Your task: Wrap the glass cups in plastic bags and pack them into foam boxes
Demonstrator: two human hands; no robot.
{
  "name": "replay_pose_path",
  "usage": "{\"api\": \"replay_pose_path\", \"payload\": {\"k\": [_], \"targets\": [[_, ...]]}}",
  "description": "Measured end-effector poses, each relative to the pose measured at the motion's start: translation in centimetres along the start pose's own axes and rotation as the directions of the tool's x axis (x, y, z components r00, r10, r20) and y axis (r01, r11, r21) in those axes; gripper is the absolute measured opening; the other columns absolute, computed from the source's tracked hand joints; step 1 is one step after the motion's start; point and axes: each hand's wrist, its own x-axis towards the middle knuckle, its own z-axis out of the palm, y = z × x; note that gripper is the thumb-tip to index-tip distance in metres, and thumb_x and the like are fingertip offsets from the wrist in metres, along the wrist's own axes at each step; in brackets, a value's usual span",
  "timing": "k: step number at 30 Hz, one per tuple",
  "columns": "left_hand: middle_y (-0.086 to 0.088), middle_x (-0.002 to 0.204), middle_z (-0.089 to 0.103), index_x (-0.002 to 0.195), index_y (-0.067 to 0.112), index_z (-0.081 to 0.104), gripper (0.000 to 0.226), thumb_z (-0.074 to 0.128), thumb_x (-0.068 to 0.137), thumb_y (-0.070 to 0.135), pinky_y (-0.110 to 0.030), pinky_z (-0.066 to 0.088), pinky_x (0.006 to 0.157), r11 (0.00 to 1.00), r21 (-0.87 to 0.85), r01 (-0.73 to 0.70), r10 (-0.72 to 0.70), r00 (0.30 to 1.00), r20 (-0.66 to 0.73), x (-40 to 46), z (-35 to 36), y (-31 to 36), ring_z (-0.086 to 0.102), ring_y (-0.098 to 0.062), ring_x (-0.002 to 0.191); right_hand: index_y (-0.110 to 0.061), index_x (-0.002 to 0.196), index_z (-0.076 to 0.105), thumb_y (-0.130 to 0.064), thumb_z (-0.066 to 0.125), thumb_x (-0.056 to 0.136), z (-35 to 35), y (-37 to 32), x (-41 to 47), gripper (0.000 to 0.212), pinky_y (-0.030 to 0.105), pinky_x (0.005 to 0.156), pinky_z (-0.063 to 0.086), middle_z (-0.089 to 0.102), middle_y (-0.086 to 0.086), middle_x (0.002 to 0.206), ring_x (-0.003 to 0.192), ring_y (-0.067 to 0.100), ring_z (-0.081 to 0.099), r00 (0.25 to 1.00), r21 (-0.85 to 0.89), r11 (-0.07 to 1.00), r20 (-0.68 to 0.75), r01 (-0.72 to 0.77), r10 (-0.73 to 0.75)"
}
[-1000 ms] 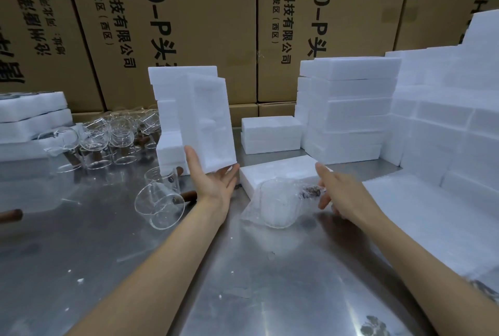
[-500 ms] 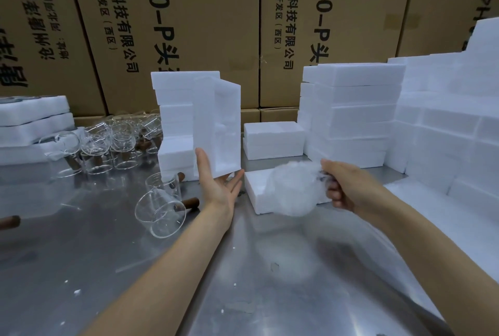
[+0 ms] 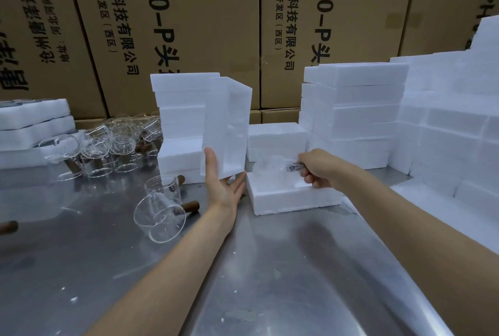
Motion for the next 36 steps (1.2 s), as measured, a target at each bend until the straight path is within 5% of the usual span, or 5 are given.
{"api": "replay_pose_path", "payload": {"k": [8,17,24,29,36], "targets": [[0.000,0.119,0.068,0.128,0.033,0.053,0.057,0.051,0.081,0.067,-0.042,0.047,0.101,0.997,0.071,-0.026,0.024,0.999,0.031,-0.2,0.1,0.0,0.067,-0.025,0.104,0.000,0.109,0.050,-0.011,0.030,0.099,1.2,0.5,0.9,0.025,0.033,0.074,0.039,0.055,0.015,0.106,0.100,0.032,0.056,0.974,-0.658,0.744,-0.073,0.116,-0.216],[0.008,0.098,0.075,0.099,0.041,0.060,0.047,0.059,0.061,0.069,-0.043,0.049,0.098,0.992,0.113,-0.053,0.045,0.996,0.075,-0.3,0.2,-0.2,0.067,-0.024,0.104,-0.006,0.118,0.045,-0.022,0.039,0.097,2.5,2.3,1.0,0.027,0.034,0.075,0.035,0.056,0.014,0.116,0.105,0.033,0.054,0.933,-0.739,0.672,-0.209,0.045,-0.293],[0.004,0.122,0.063,0.132,0.026,0.049,0.080,0.059,0.067,0.070,-0.037,0.042,0.105,0.952,0.275,-0.132,0.118,0.991,0.066,-0.9,0.6,-0.1,0.060,-0.019,0.114,-0.019,0.095,0.045,-0.033,0.026,0.100,0.8,2.6,0.1,0.024,0.033,0.066,0.031,0.054,0.001,0.094,0.086,0.022,0.046,0.675,-0.270,0.882,-0.570,0.385,-0.469],[0.007,0.135,0.033,0.140,0.033,0.032,0.084,0.064,0.071,0.067,-0.019,0.036,0.099,0.706,0.576,-0.411,0.374,0.908,0.189,-1.5,0.9,-0.5,0.040,-0.008,0.122,-0.028,0.114,0.050,-0.039,0.027,0.101,0.2,5.2,0.0,0.029,0.030,0.081,0.035,0.055,-0.010,0.113,0.099,0.011,0.047,0.700,0.106,0.848,-0.621,0.520,-0.352],[0.014,0.134,0.028,0.146,0.035,0.028,0.097,0.067,0.062,0.065,-0.029,0.029,0.110,0.584,0.694,-0.421,0.255,0.907,0.336,-1.4,0.4,-1.5,0.031,-0.001,0.126,-0.033,0.110,0.048,-0.045,0.024,0.100,0.6,5.5,0.1,0.028,0.028,0.087,0.032,0.053,-0.016,0.104,0.106,0.012,0.050,0.778,0.242,0.830,-0.545,0.503,-0.313]]}}
